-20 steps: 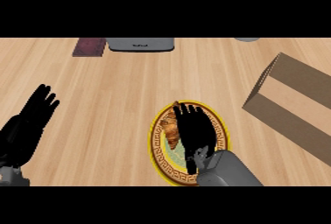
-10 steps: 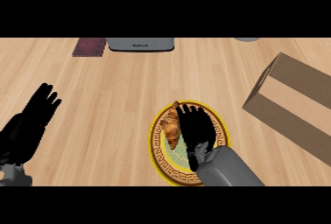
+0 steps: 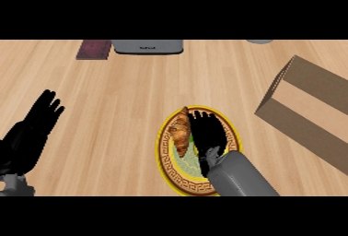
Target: Pick the lemon from the plate and place it in the cardboard box
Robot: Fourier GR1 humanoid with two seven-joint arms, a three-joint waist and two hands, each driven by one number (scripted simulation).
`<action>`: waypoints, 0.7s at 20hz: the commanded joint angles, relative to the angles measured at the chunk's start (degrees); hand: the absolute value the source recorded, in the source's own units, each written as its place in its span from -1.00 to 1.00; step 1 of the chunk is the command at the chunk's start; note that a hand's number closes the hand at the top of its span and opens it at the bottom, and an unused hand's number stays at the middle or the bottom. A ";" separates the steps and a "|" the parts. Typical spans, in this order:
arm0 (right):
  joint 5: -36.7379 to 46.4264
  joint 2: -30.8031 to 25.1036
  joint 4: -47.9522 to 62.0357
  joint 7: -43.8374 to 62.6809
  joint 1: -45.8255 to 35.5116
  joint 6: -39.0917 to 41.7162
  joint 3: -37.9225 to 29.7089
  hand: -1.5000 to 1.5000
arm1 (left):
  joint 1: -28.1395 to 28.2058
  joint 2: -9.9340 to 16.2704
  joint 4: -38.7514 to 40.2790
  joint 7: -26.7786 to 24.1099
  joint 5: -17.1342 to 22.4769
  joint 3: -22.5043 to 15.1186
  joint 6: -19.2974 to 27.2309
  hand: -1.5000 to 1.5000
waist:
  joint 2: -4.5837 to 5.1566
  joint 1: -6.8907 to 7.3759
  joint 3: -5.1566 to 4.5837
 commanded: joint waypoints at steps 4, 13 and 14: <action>0.32 0.45 7.14 -2.28 -1.82 -5.60 1.30 -1.00 | 0.10 0.68 0.83 -0.33 1.10 2.09 -2.47 0.00 | 0.03 0.19 0.00; 5.93 -0.02 2.54 -11.06 0.68 -5.79 -0.74 1.00 | 0.43 -1.44 -2.00 1.34 -0.72 0.64 -0.87 0.00 | -0.03 -0.04 0.00; 5.83 -0.03 3.64 -11.26 -1.99 -4.86 -2.36 1.00 | -0.68 0.09 3.77 -2.58 0.86 3.04 -3.73 0.00 | 0.01 -0.05 -0.01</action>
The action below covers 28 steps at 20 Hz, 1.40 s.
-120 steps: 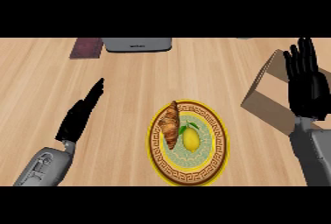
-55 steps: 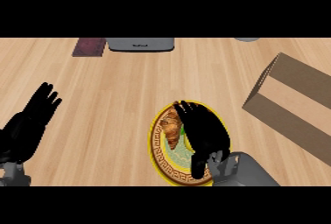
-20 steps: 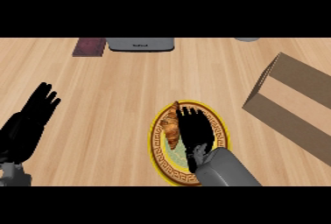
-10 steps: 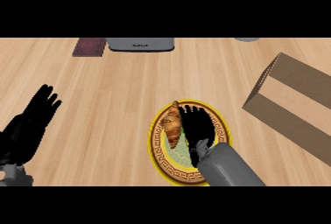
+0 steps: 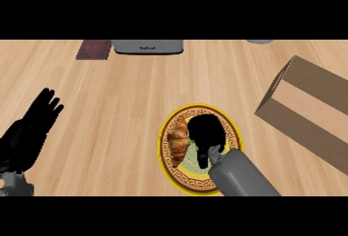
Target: Pick the lemon from the plate and place it in the cardboard box
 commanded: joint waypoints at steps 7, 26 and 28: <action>-0.79 -10.81 -11.03 -12.08 11.73 -1.61 1.30 1.00 | 2.58 -0.57 -1.53 -0.27 -0.07 0.74 -0.48 0.00 | -0.20 -0.62 0.00; -10.19 -29.36 -62.85 -20.60 32.70 -4.44 -14.72 1.00 | -0.49 -1.68 0.63 -0.64 -1.88 0.15 0.99 0.00 | -0.17 -1.43 -0.04; -12.80 -27.93 -68.59 -16.80 32.67 -1.89 -17.32 1.00 | 3.66 -3.86 -3.77 0.14 -2.27 -1.88 1.35 0.00 | -0.28 -0.85 -0.04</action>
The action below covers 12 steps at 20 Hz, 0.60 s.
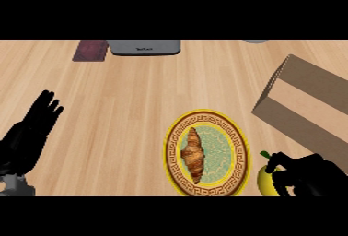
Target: Pick the lemon from the plate and place it in the cardboard box
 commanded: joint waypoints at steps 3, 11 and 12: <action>-3.50 3.98 -13.30 8.22 -0.67 1.22 -7.78 1.00 | 1.33 -0.21 -2.10 0.47 -0.53 -0.50 0.15 0.00 | -0.03 0.14 -0.02; -12.28 3.97 -9.10 13.16 -13.39 10.46 -26.80 1.00 | -1.57 1.92 2.10 0.76 0.80 1.75 -1.07 0.00 | 0.18 0.40 -0.03; -14.10 3.86 -8.53 12.24 -13.65 11.87 -29.26 1.00 | -2.89 1.25 -1.02 3.92 0.79 0.62 0.48 0.00 | 0.10 0.32 0.01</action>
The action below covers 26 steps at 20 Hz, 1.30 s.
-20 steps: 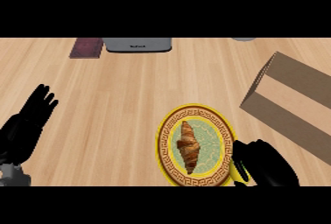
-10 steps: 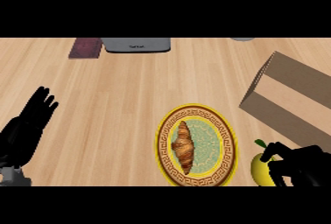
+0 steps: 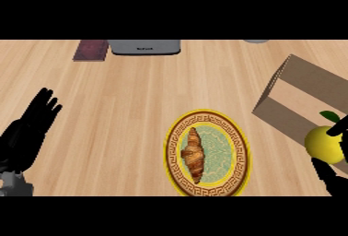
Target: Pick the lemon from the plate and place it in the cardboard box
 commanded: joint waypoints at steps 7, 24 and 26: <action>-11.87 -6.63 10.27 -4.00 -11.84 8.29 -17.18 1.00 | 2.55 0.14 -4.72 2.36 1.95 0.51 -1.42 0.00 | 0.13 0.96 0.06; -3.10 -4.20 45.71 -27.83 -13.48 -10.21 -13.45 1.00 | -1.90 -0.61 -2.71 3.32 -0.35 -0.13 0.87 0.00 | 0.28 1.21 0.08; -3.85 -4.49 49.34 -28.95 -11.27 -7.58 -13.16 1.00 | 1.56 -0.16 0.27 -2.11 0.47 0.63 -3.02 0.00 | 0.36 1.35 0.06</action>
